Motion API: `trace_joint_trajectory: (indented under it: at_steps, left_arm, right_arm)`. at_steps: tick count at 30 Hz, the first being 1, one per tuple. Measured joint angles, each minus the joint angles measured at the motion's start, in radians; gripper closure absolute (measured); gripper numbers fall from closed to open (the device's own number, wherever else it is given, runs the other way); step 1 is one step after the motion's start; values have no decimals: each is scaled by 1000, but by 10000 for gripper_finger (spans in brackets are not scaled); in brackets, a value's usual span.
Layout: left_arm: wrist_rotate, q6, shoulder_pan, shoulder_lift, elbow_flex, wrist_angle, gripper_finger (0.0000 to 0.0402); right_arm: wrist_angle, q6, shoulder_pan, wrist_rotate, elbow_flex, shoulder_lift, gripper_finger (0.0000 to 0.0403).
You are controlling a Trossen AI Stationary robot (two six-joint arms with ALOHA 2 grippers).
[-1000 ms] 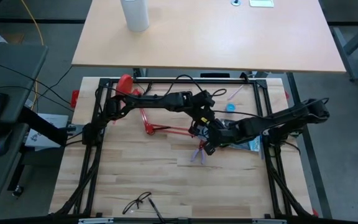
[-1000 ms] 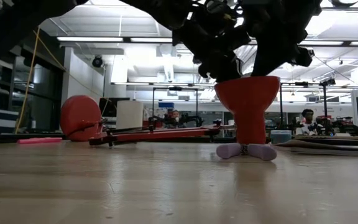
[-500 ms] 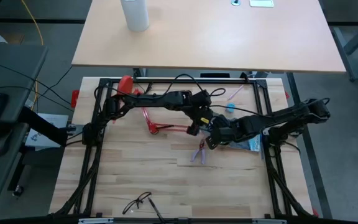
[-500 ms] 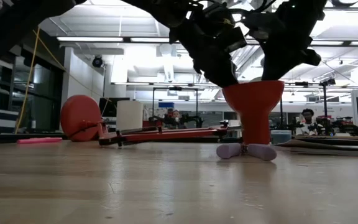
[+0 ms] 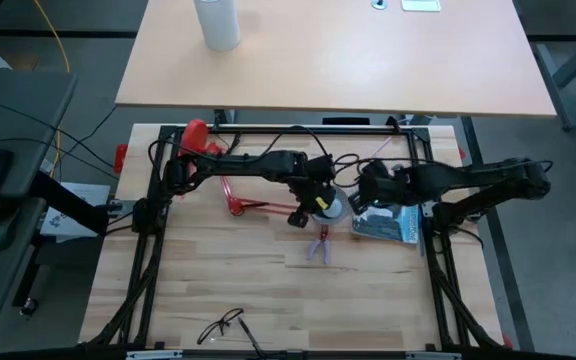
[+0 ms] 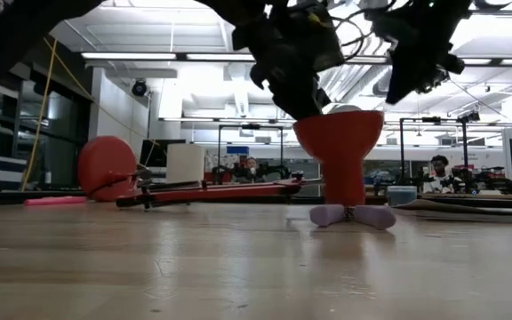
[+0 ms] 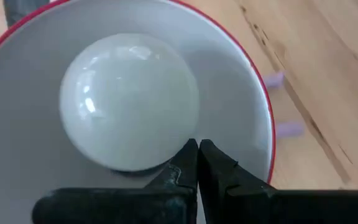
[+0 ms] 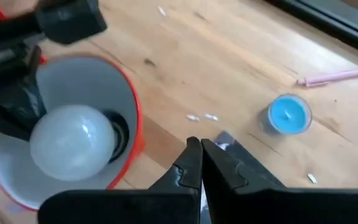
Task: Screw lightbulb
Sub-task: Remove the lightbulb from the lamp socket
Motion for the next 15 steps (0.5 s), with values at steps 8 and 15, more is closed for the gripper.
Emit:
trace_joint_trajectory:
  at_steps: [8,15]
  left_arm:
    - [-23,70,52,-37,-1,36,402]
    - [-24,77,93,-36,-1,160,401]
  right_arm:
    - [90,-40,58,-105,2,-67,403]
    - [206,7,176,-112,2,-30,403]
